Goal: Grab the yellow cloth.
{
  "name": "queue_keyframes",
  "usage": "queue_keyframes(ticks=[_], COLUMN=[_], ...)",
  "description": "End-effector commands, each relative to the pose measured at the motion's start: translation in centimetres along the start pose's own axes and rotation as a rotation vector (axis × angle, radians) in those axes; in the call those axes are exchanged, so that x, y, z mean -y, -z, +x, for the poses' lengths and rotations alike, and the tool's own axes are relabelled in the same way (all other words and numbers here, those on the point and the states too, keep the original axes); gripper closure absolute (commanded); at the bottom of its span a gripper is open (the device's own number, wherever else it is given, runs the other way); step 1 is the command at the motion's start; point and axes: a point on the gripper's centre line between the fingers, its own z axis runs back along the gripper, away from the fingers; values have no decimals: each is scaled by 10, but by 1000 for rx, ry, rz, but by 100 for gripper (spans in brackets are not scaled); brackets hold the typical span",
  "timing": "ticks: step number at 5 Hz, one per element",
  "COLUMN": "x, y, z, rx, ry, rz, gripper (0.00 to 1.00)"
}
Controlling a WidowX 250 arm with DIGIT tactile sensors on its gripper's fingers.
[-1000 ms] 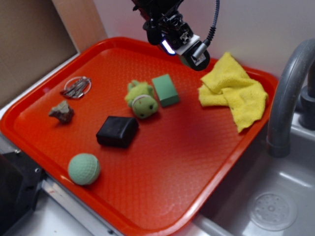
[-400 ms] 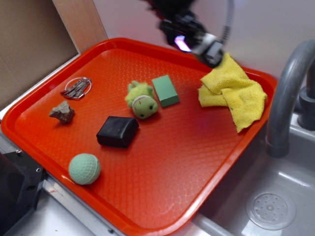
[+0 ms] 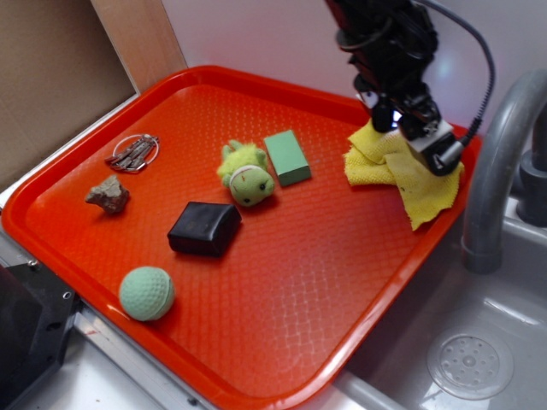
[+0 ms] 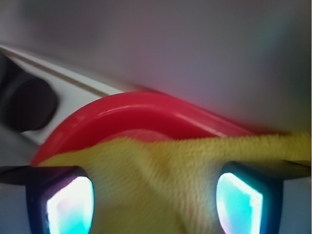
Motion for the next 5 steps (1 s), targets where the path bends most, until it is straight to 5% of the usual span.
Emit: queue_keyframes(ticks=[1,3,4,5], x=[11,-19,-24,-32], y=[-21,10,-20,-70], z=[19,-28,-32,-31], rx=[45,-71,-42,94], ry=[-11,-101,-107,-123], rz=[-50,-18,12,-6], gripper=[100,100,100,100])
